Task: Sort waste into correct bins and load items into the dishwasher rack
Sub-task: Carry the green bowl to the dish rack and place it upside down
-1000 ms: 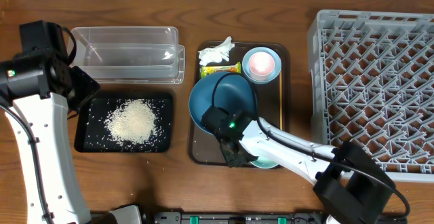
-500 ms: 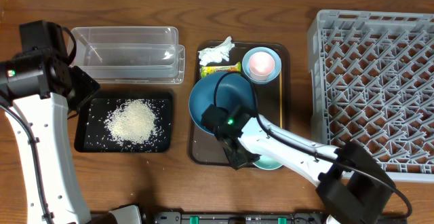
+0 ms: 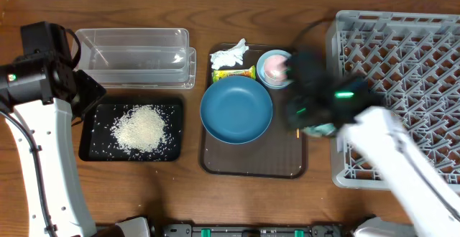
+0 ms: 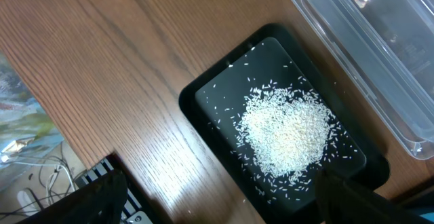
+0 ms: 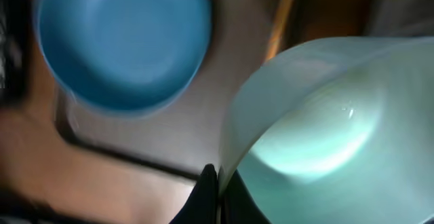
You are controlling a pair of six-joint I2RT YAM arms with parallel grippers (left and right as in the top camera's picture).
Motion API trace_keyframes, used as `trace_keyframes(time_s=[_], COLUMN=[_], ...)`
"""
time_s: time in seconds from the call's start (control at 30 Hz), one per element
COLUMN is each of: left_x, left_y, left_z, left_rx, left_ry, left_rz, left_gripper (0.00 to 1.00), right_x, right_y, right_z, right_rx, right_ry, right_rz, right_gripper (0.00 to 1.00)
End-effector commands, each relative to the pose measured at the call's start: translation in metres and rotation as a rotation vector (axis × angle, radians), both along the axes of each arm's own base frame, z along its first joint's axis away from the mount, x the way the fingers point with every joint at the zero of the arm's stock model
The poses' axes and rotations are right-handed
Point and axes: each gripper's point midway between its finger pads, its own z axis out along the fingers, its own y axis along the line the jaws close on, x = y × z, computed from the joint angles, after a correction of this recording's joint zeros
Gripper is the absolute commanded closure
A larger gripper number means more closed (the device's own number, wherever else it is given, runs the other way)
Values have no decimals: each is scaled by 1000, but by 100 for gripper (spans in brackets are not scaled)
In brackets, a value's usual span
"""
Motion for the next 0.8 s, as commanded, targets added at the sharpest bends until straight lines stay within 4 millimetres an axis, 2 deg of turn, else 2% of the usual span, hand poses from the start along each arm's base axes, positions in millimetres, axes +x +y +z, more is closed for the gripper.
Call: trace_keyframes(time_s=[0.0,0.07,0.2,0.3,0.4,0.57,0.77], left_x=[-3,-3,-3,-3,-3,-3,-3], left_y=[3,3,3,3,3,3,3], left_z=[3,3,3,3,3,3,3], left_rx=[16,16,16,16,16,16,16], left_ry=[0,0,0,0,0,0,0], left_rz=[10,10,10,10,10,10,10], left_gripper=[10,10,10,10,10,10,10], right_x=[17,29,46,48,39,27,19], right_y=[-37,-60,-86,-114,-136,-145,-149], right_z=[29,41,64,60,48,42,17], right_rx=[106,198,467,564,623,754,885], right_ry=[-85,-126,-213,-196,-154,-205,-216], right_rz=[-3,-39,-8,-101,-171,-123,-123], right_gripper=[99,99,99,99,99,99,99])
